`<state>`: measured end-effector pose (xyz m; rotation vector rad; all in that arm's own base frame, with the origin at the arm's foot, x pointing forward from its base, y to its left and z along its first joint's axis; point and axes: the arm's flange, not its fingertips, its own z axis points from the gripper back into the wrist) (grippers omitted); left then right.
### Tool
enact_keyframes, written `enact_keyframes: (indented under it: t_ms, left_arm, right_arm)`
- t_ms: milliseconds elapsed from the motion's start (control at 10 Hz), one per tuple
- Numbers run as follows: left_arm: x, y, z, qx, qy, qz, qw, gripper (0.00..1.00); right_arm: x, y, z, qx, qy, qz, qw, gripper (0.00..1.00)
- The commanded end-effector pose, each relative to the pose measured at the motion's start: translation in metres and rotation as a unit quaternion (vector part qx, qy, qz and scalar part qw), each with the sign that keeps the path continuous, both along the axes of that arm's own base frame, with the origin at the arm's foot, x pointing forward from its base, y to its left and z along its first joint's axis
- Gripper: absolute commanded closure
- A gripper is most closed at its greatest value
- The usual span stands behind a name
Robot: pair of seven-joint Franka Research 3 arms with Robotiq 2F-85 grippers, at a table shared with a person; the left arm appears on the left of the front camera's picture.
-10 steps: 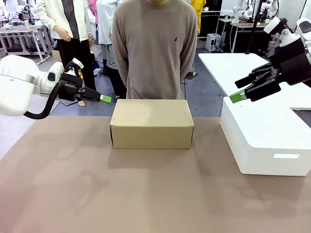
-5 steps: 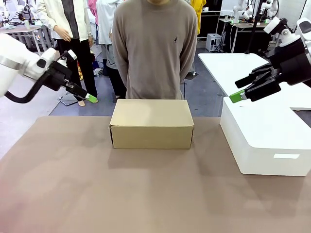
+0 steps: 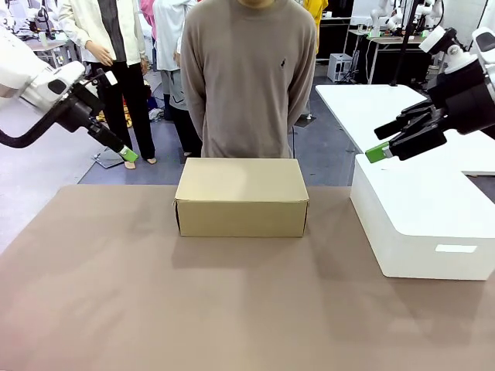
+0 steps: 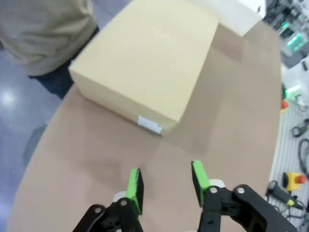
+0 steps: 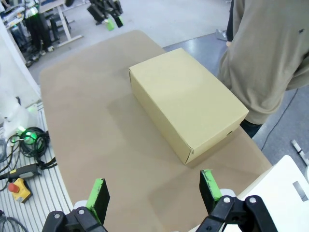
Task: Pack the shoes into the box.
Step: Press down on the lid of the Shoes Box.
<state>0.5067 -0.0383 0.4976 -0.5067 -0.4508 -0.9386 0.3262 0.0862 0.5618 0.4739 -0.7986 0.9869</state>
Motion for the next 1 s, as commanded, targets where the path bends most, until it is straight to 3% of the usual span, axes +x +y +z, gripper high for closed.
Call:
enact_keyframes:
  t_ms: [0,300,700,900]
  left_arm:
    - [-0.028,-0.001,0.008,0.019,-0.009,0.016,1.0,0.0]
    - [-0.058,0.003,0.024,0.004,-0.052,0.044,0.998,0.0]
    - [-0.084,-0.014,0.034,0.013,-0.07,0.023,0.997,0.0]
    - [-0.084,-0.02,0.033,-0.001,-0.071,0.008,0.997,0.0]
  right_arm:
    - [0.029,0.018,0.025,-0.022,0.019,-0.032,0.999,0.0]
    - [0.063,0.063,0.032,-0.052,0.015,-0.051,0.997,0.0]
    - [0.096,0.12,0.004,-0.089,0.004,-0.051,0.995,0.0]
    - [0.096,0.127,0.002,-0.088,-0.006,-0.048,0.995,0.0]
